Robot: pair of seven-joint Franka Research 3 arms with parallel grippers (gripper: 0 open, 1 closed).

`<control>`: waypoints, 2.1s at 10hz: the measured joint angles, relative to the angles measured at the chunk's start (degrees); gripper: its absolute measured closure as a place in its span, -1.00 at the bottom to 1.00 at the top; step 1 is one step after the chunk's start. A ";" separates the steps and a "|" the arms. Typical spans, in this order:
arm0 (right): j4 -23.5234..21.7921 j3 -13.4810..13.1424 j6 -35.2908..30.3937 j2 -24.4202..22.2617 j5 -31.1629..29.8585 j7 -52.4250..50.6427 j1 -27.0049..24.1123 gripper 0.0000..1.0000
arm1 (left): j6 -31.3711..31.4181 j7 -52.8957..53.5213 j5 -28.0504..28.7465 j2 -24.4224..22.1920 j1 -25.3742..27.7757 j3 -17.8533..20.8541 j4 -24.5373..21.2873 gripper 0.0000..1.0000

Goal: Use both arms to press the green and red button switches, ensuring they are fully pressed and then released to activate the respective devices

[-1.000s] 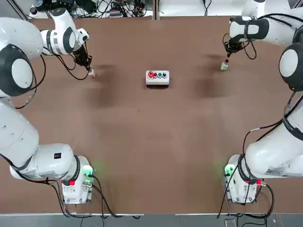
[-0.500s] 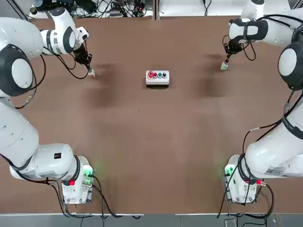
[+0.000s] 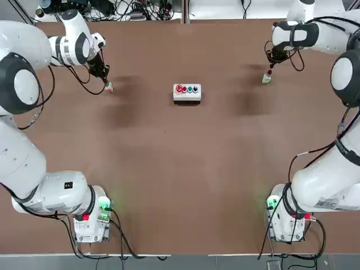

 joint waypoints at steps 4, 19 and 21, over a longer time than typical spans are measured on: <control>2.18 -0.01 -3.13 0.00 0.00 0.00 -0.17 0.98 | 1.00 0.00 0.00 0.31 0.00 0.00 -0.01 0.98; 10.19 0.26 -14.29 -4.07 0.00 1.64 -0.13 -0.98 | 3.75 0.00 0.04 0.24 0.00 0.01 -1.46 0.98; 11.65 0.41 -20.34 -7.37 0.00 1.84 -0.08 -0.98 | 3.27 0.00 0.05 0.17 0.01 0.01 -1.33 0.98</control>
